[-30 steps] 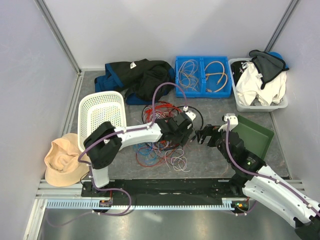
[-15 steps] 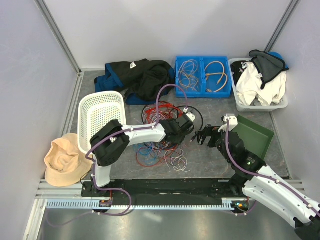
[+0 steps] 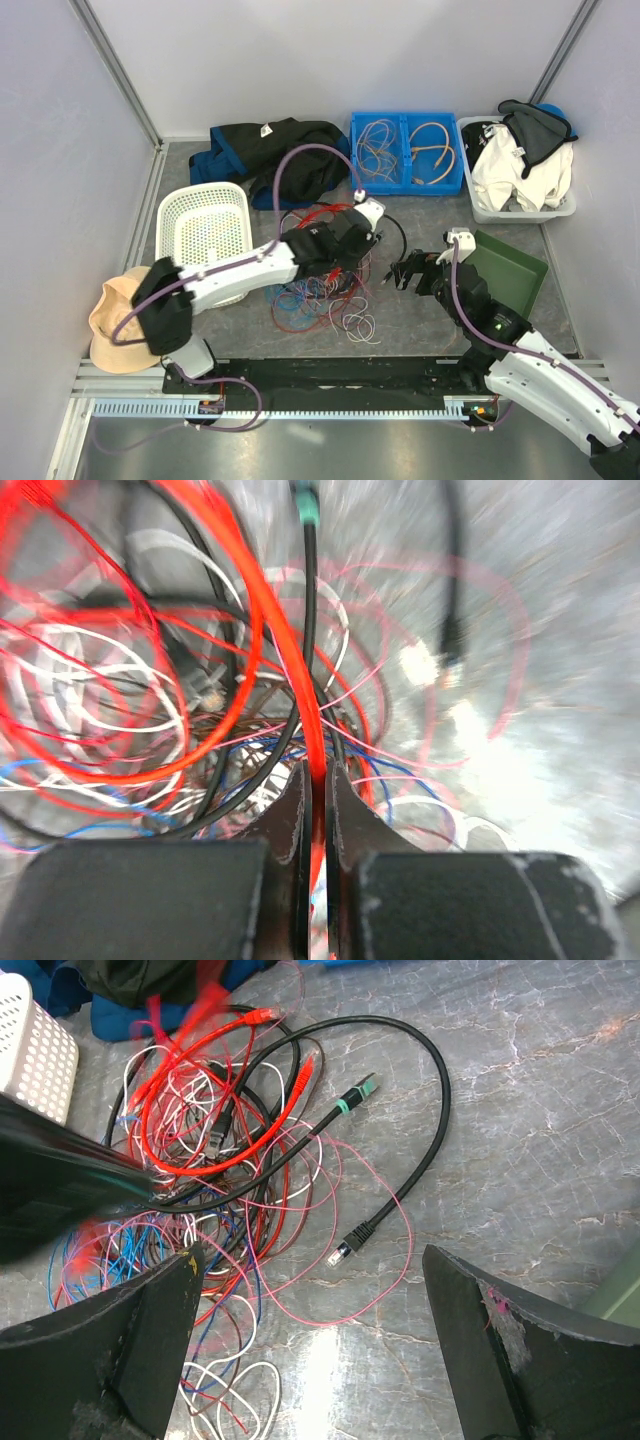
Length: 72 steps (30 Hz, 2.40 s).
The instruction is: Untangle the cables
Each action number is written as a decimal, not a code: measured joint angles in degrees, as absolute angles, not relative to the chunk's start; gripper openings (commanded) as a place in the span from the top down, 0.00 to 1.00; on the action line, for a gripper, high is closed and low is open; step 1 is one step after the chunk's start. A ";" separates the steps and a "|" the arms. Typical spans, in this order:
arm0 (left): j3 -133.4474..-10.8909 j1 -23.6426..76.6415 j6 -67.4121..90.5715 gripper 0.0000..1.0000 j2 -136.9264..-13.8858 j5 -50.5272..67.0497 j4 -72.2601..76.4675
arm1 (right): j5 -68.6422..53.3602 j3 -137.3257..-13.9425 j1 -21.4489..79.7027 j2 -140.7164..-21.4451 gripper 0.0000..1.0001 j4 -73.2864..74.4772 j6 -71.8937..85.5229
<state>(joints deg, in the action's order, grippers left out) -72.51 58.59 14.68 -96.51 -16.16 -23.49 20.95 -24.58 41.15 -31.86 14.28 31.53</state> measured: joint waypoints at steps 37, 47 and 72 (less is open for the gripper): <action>-62.46 58.63 9.45 0.98 -72.47 2.26 -16.12 | -1.72 -39.81 31.77 -56.36 0.15 -1.23 54.04; -61.39 58.61 9.45 0.93 -72.44 3.07 -15.97 | -9.15 -39.79 31.22 -63.16 0.82 -8.88 57.12; -59.35 43.35 30.52 0.00 -65.82 -3.20 -11.25 | -2.31 -49.30 30.74 -43.20 1.00 9.13 32.93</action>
<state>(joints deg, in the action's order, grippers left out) -59.35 43.35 30.52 -65.82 -3.20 -11.25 -2.31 -49.30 30.74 -43.20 9.13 32.93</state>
